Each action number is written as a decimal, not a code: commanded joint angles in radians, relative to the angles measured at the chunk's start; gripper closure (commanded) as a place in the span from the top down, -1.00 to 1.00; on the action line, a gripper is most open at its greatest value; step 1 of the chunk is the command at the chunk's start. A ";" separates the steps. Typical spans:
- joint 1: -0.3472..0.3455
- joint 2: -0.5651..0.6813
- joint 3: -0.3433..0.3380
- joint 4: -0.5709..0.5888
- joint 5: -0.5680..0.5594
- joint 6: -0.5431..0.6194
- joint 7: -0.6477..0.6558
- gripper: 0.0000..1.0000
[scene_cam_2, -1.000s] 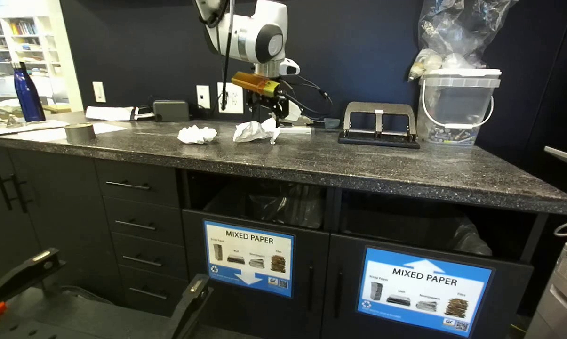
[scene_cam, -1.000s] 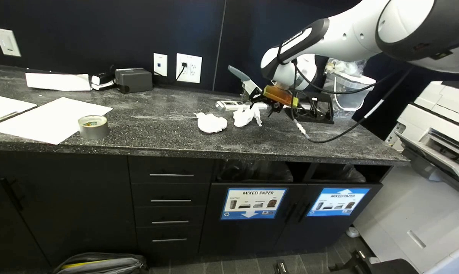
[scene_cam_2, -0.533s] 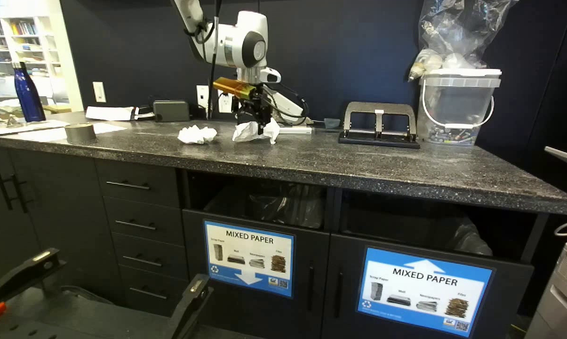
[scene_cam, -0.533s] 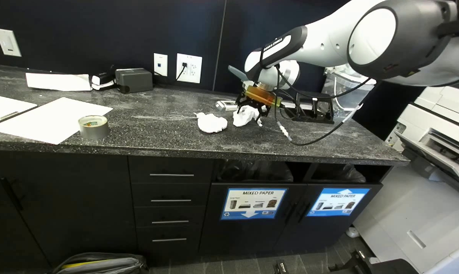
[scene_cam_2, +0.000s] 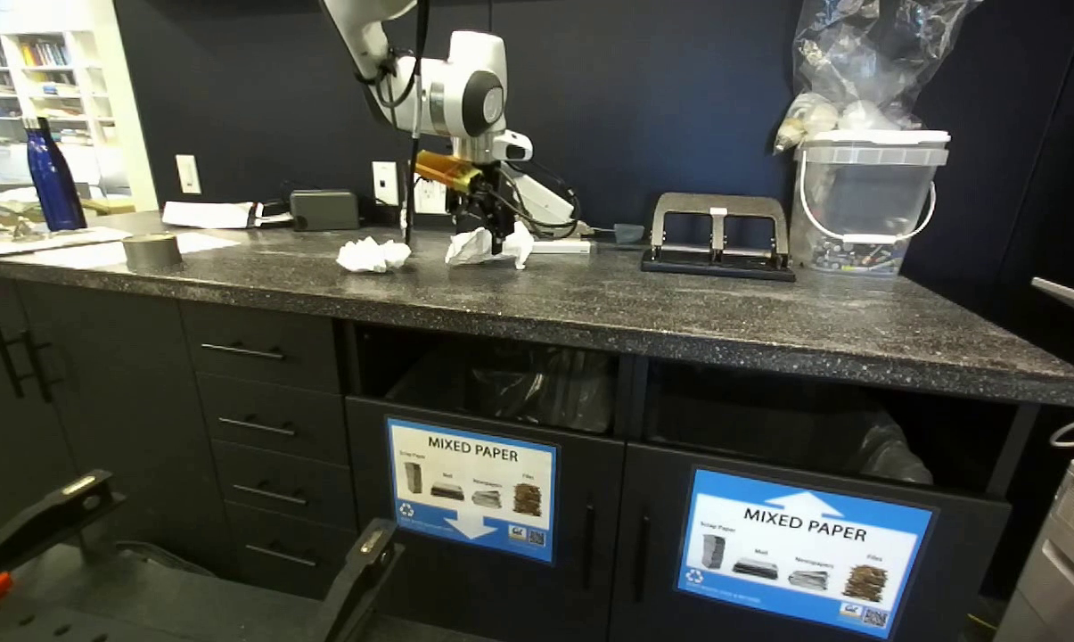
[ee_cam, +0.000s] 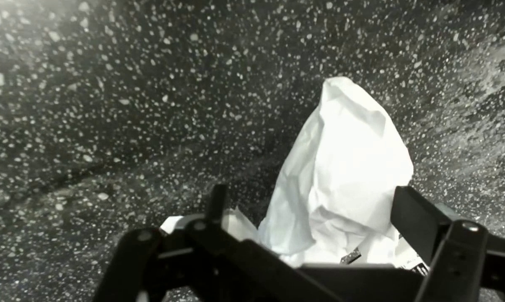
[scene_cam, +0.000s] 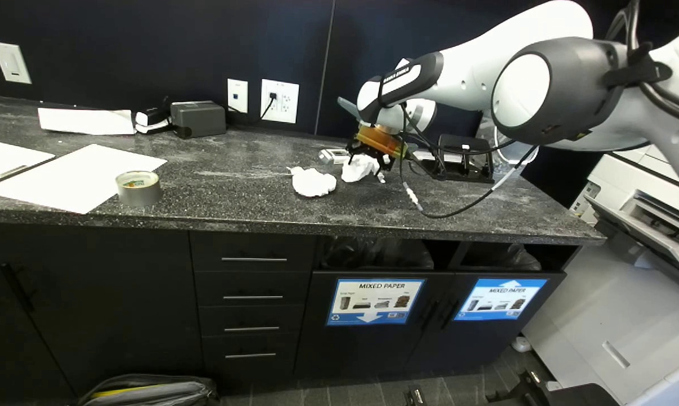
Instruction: Put the papers in the first bin
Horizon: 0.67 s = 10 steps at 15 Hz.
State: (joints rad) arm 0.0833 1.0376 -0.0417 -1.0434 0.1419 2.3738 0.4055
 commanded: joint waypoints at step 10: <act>0.004 0.107 -0.021 0.160 0.002 -0.004 0.111 1.00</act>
State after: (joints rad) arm 0.0821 1.1060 -0.0564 -0.9590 0.1411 2.3878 0.4636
